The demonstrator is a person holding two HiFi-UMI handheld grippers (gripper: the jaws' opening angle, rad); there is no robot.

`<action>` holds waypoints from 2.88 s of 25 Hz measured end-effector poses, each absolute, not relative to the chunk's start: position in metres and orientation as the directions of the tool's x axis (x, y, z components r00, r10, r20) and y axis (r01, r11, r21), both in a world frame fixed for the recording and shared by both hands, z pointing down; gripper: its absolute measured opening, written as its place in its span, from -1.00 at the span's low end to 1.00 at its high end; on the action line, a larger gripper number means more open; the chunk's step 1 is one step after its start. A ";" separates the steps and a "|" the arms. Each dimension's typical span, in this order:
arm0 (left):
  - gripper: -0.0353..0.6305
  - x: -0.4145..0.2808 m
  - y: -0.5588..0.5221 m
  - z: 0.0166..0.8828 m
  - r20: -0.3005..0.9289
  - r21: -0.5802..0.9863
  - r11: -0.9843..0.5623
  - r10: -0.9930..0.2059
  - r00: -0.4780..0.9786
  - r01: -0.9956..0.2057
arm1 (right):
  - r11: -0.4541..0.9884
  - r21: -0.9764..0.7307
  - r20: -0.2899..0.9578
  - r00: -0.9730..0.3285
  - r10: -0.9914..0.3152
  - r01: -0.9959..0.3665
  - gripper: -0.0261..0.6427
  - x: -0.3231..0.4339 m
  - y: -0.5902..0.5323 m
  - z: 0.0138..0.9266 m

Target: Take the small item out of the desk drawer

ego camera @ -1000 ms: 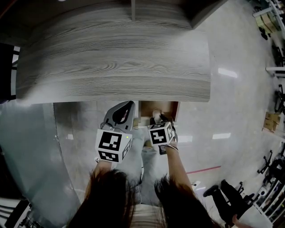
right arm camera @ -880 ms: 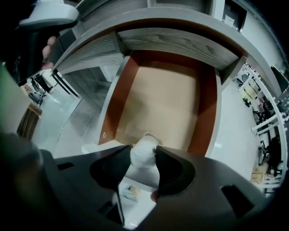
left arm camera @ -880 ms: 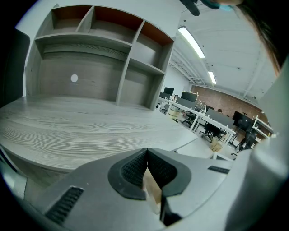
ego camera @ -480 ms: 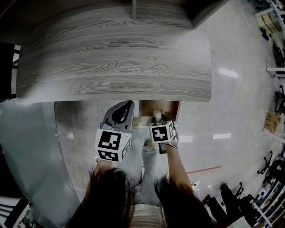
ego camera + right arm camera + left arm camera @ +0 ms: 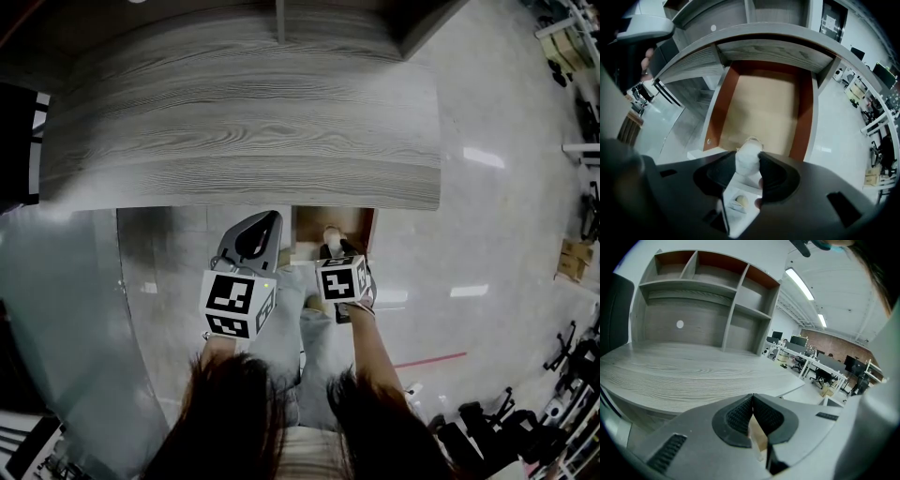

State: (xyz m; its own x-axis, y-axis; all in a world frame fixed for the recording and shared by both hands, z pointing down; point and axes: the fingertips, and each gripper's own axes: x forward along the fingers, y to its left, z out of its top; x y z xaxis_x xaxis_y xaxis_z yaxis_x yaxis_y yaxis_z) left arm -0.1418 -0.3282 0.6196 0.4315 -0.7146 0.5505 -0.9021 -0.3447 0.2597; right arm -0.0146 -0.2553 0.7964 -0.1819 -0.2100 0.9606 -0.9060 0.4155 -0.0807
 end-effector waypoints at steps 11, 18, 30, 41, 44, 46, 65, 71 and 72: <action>-0.85 -0.132 -0.309 0.602 0.541 0.243 -0.334 -0.733 0.413 -0.911 | 0.440 -0.089 0.937 -0.225 -0.269 -0.894 -0.41 -0.014 -0.253 0.770; -0.84 -0.131 -0.296 0.591 0.536 0.232 -0.309 -0.751 0.386 -0.922 | 0.447 -0.090 0.918 -0.248 -0.310 -0.890 -0.41 -0.011 -0.248 0.753; -0.85 -0.125 -0.271 0.570 0.526 0.215 -0.295 -0.768 0.365 -0.931 | 0.456 -0.082 0.880 -0.279 -0.384 -0.886 -0.41 -0.009 -0.239 0.721; -0.85 -0.110 -0.251 0.547 0.512 0.203 -0.303 -0.778 0.365 -0.931 | 0.460 -0.071 0.848 -0.296 -0.439 -0.885 -0.41 0.000 -0.228 0.687; -0.85 -0.105 -0.244 0.540 0.506 0.201 -0.307 -0.781 0.367 -0.930 | 0.462 -0.066 0.838 -0.300 -0.456 -0.885 -0.41 0.003 -0.224 0.678; -0.84 -0.103 -0.238 0.535 0.502 0.200 -0.308 -0.783 0.367 -0.930 | 0.463 -0.065 0.831 -0.305 -0.465 -0.884 -0.41 0.004 -0.220 0.671; -0.85 -0.082 -0.186 0.498 0.480 0.167 -0.322 -0.799 0.362 -0.932 | 0.484 -0.054 0.762 -0.349 -0.545 -0.873 -0.41 0.014 -0.186 0.613; -0.84 -0.075 -0.171 0.486 0.468 0.158 -0.321 -0.809 0.357 -0.934 | 0.496 -0.048 0.740 -0.364 -0.565 -0.867 -0.41 0.019 -0.174 0.596; -0.85 -0.074 -0.168 0.483 0.467 0.155 -0.322 -0.810 0.356 -0.934 | 0.498 -0.049 0.737 -0.368 -0.567 -0.866 -0.41 0.020 -0.170 0.594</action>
State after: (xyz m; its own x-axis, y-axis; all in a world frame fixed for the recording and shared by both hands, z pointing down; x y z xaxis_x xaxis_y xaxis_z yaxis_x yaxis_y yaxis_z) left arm -0.0738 -0.1678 0.4832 0.3561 -0.8096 0.4667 -0.9341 -0.3218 0.1546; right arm 0.0196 -0.1705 0.5937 -0.3675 -0.5670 0.7372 -0.8658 0.4980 -0.0486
